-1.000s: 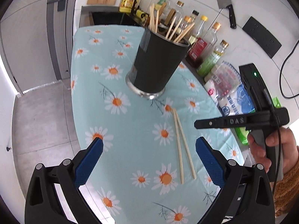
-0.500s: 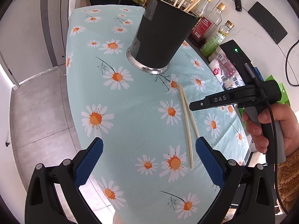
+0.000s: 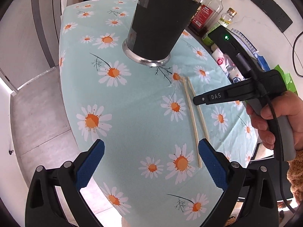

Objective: Organize utensils
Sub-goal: 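Close the right gripper on one of the last chopsticks, then close the left gripper on the last chopstick while the right gripper holds its own, then lift both held chopsticks and carry them over the black holder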

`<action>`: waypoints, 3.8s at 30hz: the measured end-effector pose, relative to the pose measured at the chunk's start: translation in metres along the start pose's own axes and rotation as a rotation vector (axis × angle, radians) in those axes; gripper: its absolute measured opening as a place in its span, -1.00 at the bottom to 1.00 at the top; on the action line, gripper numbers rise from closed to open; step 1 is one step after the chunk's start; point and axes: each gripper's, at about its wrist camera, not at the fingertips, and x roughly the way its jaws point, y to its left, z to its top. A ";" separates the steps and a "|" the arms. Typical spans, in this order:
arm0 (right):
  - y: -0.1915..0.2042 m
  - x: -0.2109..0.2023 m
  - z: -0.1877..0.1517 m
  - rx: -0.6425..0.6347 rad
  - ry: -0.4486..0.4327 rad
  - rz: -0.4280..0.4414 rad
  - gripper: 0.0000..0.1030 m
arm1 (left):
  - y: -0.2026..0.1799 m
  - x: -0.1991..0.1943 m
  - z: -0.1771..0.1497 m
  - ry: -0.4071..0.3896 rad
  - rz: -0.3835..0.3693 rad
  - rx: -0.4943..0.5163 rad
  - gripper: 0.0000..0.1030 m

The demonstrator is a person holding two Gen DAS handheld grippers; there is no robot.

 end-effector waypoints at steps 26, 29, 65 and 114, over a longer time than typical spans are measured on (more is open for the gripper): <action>-0.094 -0.047 -0.037 -0.031 -0.037 0.295 -0.89 | -0.065 0.072 0.056 0.233 0.069 -0.080 0.69; -0.109 -0.053 -0.040 -0.042 -0.052 0.327 -0.89 | -0.074 0.084 0.064 0.260 0.107 -0.070 0.59; -0.143 -0.054 -0.046 -0.140 -0.054 0.447 -0.89 | -0.131 0.142 0.077 0.354 0.304 -0.005 -0.92; -0.075 -0.253 0.015 -0.256 -1.113 0.534 -0.89 | -0.076 -0.135 0.174 -0.846 -0.004 -0.003 -0.92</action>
